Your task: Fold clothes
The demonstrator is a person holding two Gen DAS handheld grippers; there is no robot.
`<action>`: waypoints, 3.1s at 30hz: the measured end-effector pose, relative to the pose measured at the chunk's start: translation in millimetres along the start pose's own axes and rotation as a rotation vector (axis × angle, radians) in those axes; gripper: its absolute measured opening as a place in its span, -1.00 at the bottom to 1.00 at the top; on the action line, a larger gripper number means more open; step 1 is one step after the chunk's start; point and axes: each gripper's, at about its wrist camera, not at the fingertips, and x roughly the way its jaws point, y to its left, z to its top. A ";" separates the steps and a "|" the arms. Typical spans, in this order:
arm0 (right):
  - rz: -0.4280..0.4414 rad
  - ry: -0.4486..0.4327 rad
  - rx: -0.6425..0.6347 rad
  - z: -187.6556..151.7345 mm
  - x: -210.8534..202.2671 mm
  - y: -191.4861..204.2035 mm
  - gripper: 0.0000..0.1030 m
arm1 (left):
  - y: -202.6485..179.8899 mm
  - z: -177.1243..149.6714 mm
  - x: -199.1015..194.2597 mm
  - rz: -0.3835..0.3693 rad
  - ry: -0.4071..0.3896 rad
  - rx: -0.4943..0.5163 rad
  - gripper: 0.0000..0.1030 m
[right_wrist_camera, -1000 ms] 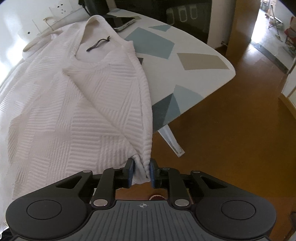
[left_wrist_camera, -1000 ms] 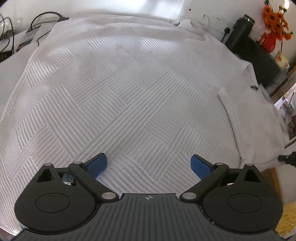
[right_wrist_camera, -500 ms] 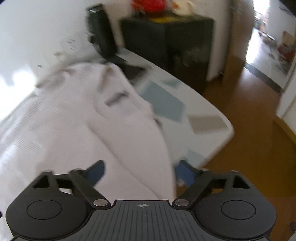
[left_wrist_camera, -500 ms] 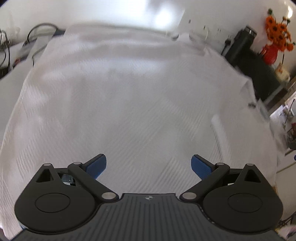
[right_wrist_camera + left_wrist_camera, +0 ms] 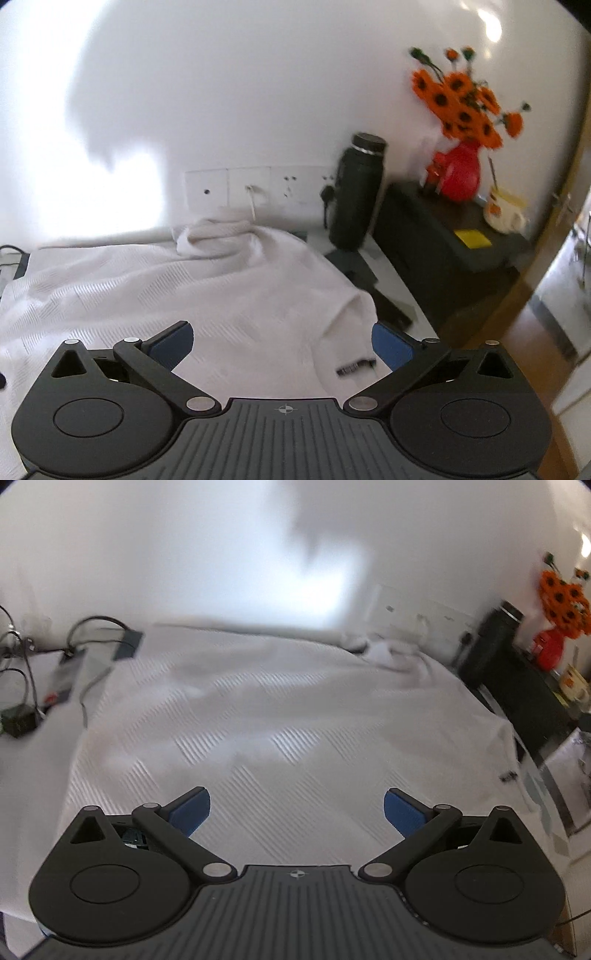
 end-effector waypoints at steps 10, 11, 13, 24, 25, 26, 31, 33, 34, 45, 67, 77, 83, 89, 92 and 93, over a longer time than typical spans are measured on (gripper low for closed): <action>0.104 0.072 0.055 -0.6 95.2 -1.8 0.90 | 35.7 5.0 60.8 0.093 0.070 -0.131 0.99; 0.117 0.074 0.057 1.3 107.7 -3.1 0.86 | 37.5 6.8 68.4 0.104 0.071 -0.138 0.99; 0.150 0.083 0.069 9.0 138.6 -10.0 0.75 | 40.4 12.3 83.2 0.126 0.063 -0.145 0.99; 0.273 0.069 0.247 75.2 314.0 -3.4 0.25 | 45.2 77.3 185.2 0.210 -0.023 -0.132 0.99; 0.275 0.067 0.239 80.0 325.5 0.5 0.24 | 41.8 84.1 193.2 0.210 -0.035 -0.128 0.99; 0.275 0.059 0.229 84.9 334.5 4.5 0.24 | 38.3 91.0 201.3 0.210 -0.045 -0.125 0.99; 0.257 0.053 0.169 104.6 372.1 23.3 0.24 | 31.0 111.0 235.8 0.234 -0.035 -0.185 0.99; 0.259 0.079 0.178 104.9 382.9 25.2 0.19 | 33.4 112.6 245.2 0.249 -0.027 -0.211 0.99; 0.266 0.082 0.184 103.6 383.8 24.8 -0.10 | 33.3 112.7 247.9 0.261 -0.024 -0.209 0.99; 0.275 -0.008 0.208 81.8 328.2 0.4 -1.00 | 20.4 107.1 253.1 0.313 0.043 -0.066 0.99; 0.290 0.033 0.217 57.2 285.2 0.4 -0.41 | 20.1 87.0 228.0 0.275 0.068 -0.026 0.99; 0.316 0.058 0.303 94.7 343.4 11.5 -0.23 | 28.7 85.5 230.4 0.280 0.028 0.001 1.00; 0.297 0.074 0.342 106.4 373.8 28.2 0.22 | 27.0 82.1 229.7 0.281 0.004 0.010 1.00; 0.270 0.064 0.319 96.2 373.0 27.6 -0.93 | 27.9 81.0 228.5 0.279 -0.006 0.010 1.00; 0.305 0.015 0.354 81.6 353.0 10.5 -0.95 | 27.8 80.3 227.6 0.279 -0.010 0.011 1.00; 0.317 0.004 0.360 76.6 345.4 5.0 -0.96 | 28.0 80.1 227.2 0.279 -0.011 0.010 1.00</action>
